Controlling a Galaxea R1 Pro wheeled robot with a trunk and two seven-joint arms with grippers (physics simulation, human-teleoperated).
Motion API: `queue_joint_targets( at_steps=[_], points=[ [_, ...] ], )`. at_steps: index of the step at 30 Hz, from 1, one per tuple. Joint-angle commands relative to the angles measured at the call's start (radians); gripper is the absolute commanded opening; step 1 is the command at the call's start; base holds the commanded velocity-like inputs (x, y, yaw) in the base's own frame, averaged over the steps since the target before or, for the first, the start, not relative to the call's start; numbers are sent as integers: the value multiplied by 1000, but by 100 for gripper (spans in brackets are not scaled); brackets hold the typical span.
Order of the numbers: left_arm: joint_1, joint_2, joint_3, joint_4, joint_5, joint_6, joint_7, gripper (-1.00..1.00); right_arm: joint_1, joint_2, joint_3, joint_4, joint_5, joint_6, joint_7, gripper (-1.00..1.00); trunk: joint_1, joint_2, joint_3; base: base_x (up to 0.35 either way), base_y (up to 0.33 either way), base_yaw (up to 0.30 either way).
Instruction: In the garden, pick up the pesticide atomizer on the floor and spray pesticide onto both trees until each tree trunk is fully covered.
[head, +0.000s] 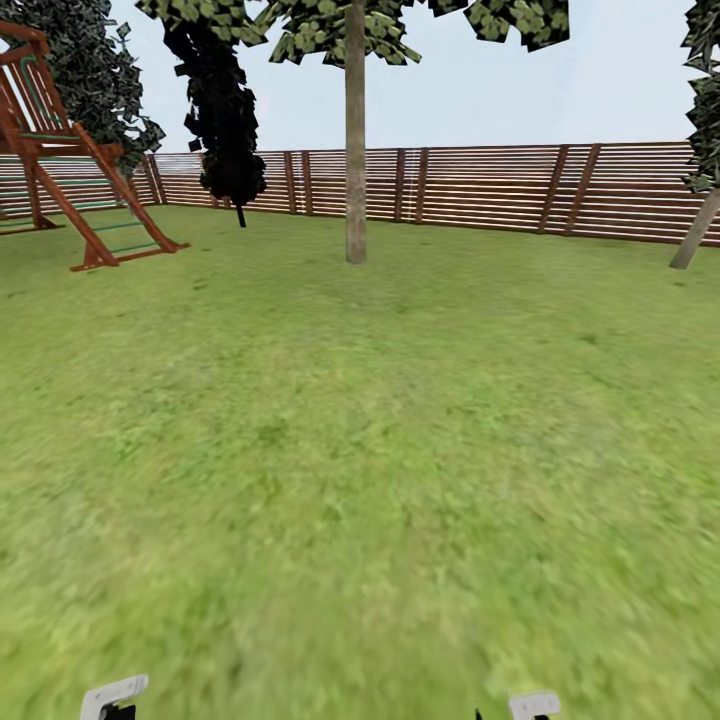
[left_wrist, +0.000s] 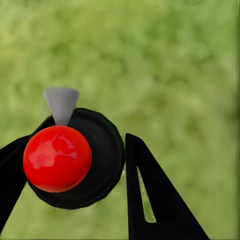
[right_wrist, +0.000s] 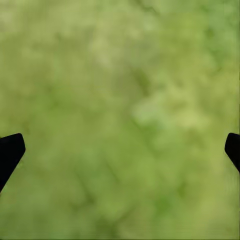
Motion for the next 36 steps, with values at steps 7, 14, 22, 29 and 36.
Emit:
queue_joint_targets(
  at_steps=[7,14,22,29,36],
  points=[
    [0,0,0,0,0,0,0,-100,0,0,0,0,0,0,0,100,0,0,0,341,0,0],
    [0,0,0,0,0,0,0,-100,0,0,0,0,0,0,0,100,0,0,0,341,0,0],
    [0,0,0,0,0,0,0,-100,0,0,0,0,0,0,0,100,0,0,0,341,0,0],
    [0,0,0,0,0,0,0,-100,0,0,0,0,0,0,0,100,0,0,0,341,0,0],
    [0,0,0,0,0,0,0,-100,0,0,0,0,0,0,0,100,0,0,0,341,0,0]
  ],
)
